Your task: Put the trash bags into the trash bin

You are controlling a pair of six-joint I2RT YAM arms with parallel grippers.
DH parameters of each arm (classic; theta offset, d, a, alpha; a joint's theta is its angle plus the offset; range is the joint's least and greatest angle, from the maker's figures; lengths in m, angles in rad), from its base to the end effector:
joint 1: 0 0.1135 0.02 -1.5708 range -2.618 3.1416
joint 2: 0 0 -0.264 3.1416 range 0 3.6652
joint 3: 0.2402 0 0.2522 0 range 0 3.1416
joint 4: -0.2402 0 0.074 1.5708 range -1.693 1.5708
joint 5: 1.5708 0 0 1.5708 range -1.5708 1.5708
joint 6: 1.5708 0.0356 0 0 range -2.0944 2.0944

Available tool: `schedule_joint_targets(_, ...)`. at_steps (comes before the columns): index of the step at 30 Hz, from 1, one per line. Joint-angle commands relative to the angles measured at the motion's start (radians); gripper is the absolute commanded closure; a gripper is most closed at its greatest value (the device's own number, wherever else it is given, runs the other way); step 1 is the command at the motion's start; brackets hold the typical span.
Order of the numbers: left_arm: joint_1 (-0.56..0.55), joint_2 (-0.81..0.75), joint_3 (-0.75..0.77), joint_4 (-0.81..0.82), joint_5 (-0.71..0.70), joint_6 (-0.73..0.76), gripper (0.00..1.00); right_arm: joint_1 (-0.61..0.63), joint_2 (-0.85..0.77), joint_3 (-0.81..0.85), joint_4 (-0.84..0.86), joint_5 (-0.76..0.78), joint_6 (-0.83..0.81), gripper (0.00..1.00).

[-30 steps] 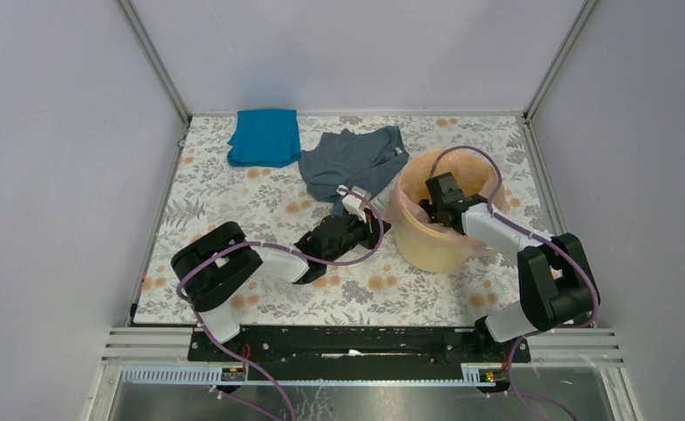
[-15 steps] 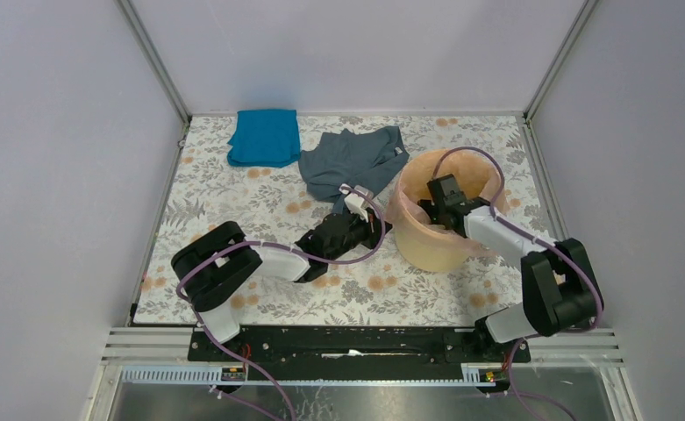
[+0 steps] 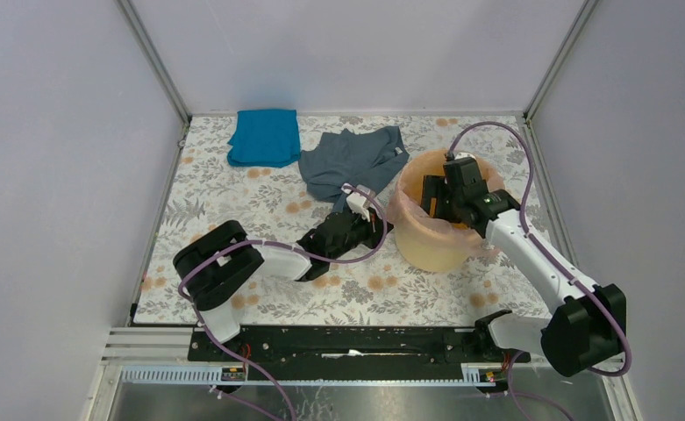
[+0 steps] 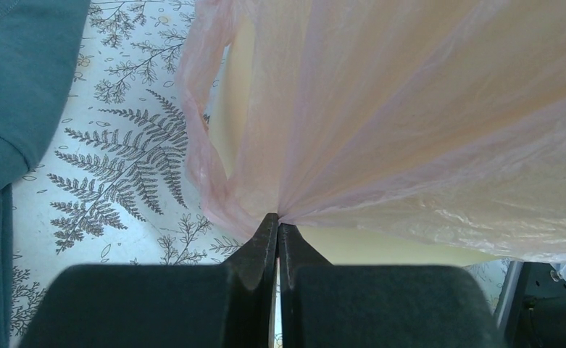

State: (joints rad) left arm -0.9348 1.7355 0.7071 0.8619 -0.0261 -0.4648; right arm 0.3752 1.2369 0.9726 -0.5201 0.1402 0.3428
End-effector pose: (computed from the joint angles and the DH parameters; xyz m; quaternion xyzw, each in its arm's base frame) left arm 0.2082 -0.2804 0.1769 0.1696 0.7444 -0.4083 0.5004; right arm 0.2465 0.0917 0.2797 0.0119 0.9217 0.0737 0.3806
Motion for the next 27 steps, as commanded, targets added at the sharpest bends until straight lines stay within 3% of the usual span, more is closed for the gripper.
schedule_joint_targets(1,-0.004,-0.005,0.034,-0.026,0.014,0.009,0.96,0.008,-0.003,0.108,-0.028,0.013,-0.016,0.11)
schedule_joint_targets(3,-0.004,-0.018,0.033,-0.047,0.007,0.006,0.86,0.008,-0.004,0.173,-0.052,-0.001,-0.016,0.11)
schedule_joint_targets(8,-0.002,-0.121,-0.006,-0.12,-0.018,-0.006,0.47,0.008,-0.082,0.307,-0.142,-0.018,-0.037,0.06)
schedule_joint_targets(13,0.002,-0.268,-0.088,-0.188,-0.019,0.001,0.22,0.008,-0.22,0.379,-0.204,-0.026,-0.078,0.0)
schedule_joint_targets(17,0.019,-0.398,-0.132,-0.252,0.055,-0.048,0.15,0.008,-0.327,0.404,-0.238,-0.035,-0.094,0.0)
schedule_joint_targets(21,0.134,-0.475,-0.138,-0.286,0.138,-0.227,0.09,0.008,-0.437,0.39,-0.239,-0.046,-0.102,0.0)
schedule_joint_targets(27,0.33,-0.342,-0.032,-0.255,0.172,-0.515,0.01,0.007,-0.561,0.349,-0.232,-0.072,-0.121,0.0)
